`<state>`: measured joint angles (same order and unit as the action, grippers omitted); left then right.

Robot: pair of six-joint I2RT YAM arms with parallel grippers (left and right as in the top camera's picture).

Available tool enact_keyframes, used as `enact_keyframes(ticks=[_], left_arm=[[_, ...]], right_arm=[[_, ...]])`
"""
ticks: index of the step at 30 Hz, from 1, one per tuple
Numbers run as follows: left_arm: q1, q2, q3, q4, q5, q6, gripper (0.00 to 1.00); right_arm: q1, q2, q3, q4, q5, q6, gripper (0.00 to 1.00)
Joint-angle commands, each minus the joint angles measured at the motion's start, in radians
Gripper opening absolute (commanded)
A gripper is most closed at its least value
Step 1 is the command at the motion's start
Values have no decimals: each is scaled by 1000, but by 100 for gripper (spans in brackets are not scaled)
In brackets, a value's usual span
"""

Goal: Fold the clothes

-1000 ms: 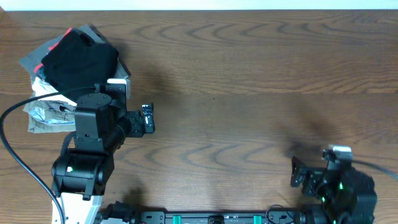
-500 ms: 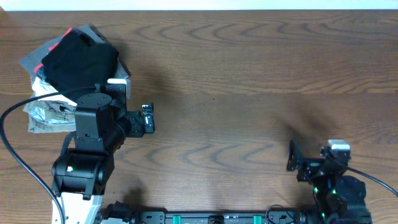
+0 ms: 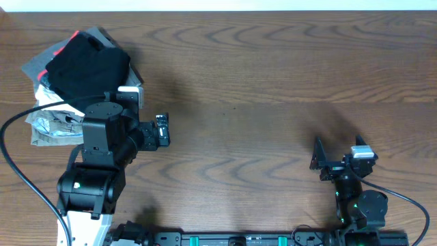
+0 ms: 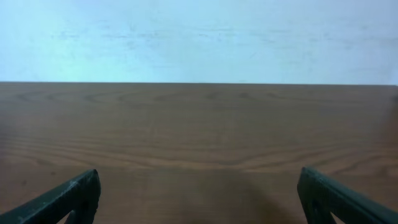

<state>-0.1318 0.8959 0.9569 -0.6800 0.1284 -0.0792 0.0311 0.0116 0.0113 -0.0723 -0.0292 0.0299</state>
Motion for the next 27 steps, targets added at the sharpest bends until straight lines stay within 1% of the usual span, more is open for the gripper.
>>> enact_keyframes(ticks=[1, 27], left_arm=[[1, 0, -5, 0, 7, -8, 98], [1, 0, -5, 0, 6, -8, 98]], right_arm=[[14, -7, -6, 1, -5, -53, 99], [22, -7, -6, 1, -5, -53, 99]])
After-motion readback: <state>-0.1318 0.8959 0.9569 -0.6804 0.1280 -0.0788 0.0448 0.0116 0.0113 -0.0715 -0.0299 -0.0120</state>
